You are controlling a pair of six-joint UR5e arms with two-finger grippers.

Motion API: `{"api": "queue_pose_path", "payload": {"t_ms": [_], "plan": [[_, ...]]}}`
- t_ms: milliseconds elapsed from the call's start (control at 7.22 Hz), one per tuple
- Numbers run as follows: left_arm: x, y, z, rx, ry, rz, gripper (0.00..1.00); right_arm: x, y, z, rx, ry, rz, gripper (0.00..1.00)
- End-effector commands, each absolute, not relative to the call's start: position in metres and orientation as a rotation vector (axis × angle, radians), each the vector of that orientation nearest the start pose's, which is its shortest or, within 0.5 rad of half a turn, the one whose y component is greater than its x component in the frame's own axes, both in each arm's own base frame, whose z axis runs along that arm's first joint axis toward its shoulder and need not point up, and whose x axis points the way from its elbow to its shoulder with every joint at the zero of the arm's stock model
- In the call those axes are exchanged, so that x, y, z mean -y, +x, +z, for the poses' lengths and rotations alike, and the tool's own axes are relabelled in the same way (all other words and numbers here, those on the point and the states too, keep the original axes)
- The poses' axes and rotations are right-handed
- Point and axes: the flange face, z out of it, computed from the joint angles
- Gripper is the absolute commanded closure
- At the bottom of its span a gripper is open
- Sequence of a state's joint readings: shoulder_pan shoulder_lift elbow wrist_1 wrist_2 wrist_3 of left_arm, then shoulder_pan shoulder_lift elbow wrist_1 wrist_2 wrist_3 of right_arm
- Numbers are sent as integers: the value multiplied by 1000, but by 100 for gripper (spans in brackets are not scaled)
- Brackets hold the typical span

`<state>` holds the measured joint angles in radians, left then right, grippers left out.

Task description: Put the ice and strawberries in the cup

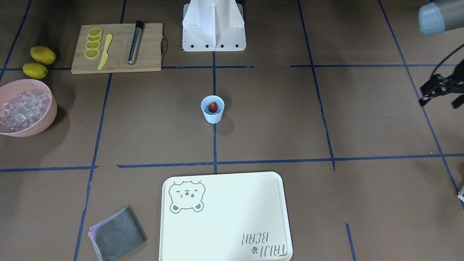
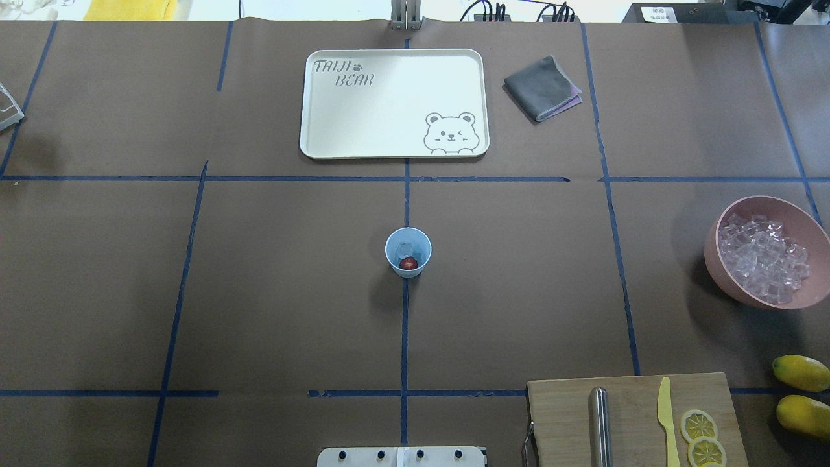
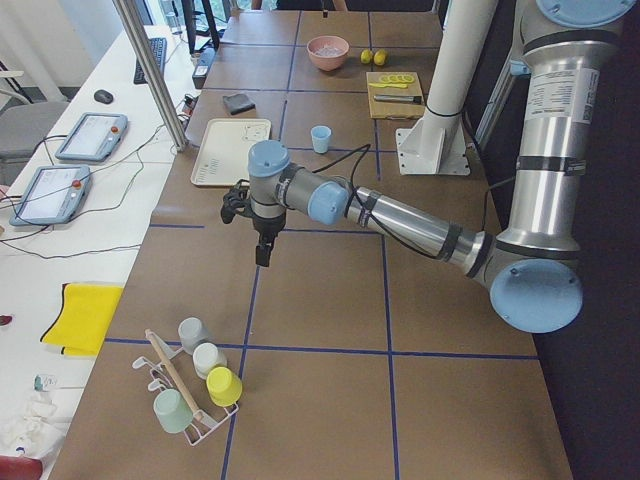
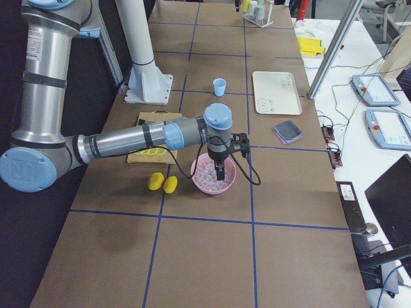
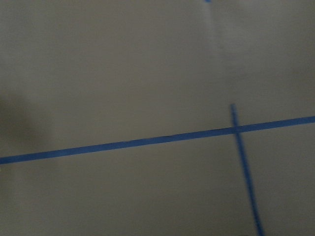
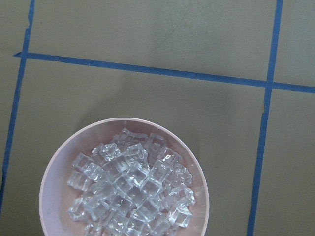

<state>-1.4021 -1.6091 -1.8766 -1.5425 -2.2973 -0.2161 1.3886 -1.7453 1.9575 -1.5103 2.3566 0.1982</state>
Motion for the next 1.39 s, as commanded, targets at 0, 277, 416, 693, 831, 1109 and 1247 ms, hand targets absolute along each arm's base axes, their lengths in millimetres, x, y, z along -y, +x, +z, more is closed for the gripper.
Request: {"api": "queue_pose_path", "payload": {"t_ms": [0,277,416,693,831,1109,1247], "plan": [[483,-58,511,-764,57,116,1,430,18,561,801,133,-97,1],[469,-58,547,-770,-24,90,0,425,45,598,787,135,-122,1],[455,-58,580,-774,-79,69,0,425,52,617,783,124,-150,1],[455,-58,596,-776,-91,64,0,431,65,619,776,86,-160,1],[460,-56,608,-782,-102,57,0,434,65,618,772,82,-185,1],[459,-56,620,-788,-98,61,0,439,68,618,770,76,-177,1],[460,-56,616,-786,-83,66,0,442,70,616,778,81,-171,1]]}}
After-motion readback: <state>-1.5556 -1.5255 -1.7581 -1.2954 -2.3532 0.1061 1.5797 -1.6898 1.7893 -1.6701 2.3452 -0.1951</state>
